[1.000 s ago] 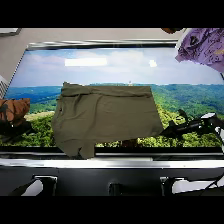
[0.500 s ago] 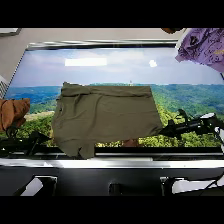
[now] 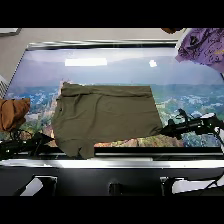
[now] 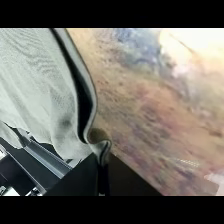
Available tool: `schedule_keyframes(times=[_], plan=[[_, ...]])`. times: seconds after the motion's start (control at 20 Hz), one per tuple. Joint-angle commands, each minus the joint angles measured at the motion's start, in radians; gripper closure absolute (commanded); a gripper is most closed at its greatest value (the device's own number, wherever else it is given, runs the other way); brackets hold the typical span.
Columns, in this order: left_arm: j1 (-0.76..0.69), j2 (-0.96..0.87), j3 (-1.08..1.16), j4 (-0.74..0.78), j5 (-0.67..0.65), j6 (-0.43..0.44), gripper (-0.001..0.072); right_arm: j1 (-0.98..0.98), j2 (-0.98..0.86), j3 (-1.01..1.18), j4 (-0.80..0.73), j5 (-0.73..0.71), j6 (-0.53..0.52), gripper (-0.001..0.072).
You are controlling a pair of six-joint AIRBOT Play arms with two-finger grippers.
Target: Fold the clothes and pants, and hang the long-sleeved shirts on hangers.
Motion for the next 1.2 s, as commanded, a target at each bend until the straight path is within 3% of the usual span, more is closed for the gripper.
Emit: schedule_keyframes(times=[0.0, 0.4, 0.8, 1.0, 1.1, 1.15], plan=[[0.000, -0.021, -0.002, -0.004, 0.019, 0.003, 0.0177, 0.000, 0.003, 0.001, 0.003, 0.014, -0.009, 0.0681], [-0.007, -0.106, -0.002, -0.011, 0.036, 0.020, 0.0178, 0.000, 0.003, 0.001, 0.003, 0.017, -0.012, 0.0681], [-0.158, -0.157, -0.002, -0.014, 0.148, -0.013, 0.0179, 0.000, 0.013, 0.001, 0.003, 0.020, -0.011, 0.0681], [-0.158, -0.160, -0.002, -0.014, 0.164, -0.018, 0.0220, 0.000, 0.029, 0.001, -0.002, 0.013, -0.012, 0.0681], [-0.158, -0.160, -0.002, -0.015, 0.161, -0.015, 0.0439, 0.000, 0.036, 0.001, 0.000, 0.013, -0.014, 0.0681], [-0.158, -0.159, -0.002, -0.015, 0.157, -0.005, 0.0623, 0.000, 0.042, 0.001, 0.000, 0.013, -0.017, 0.0681]])
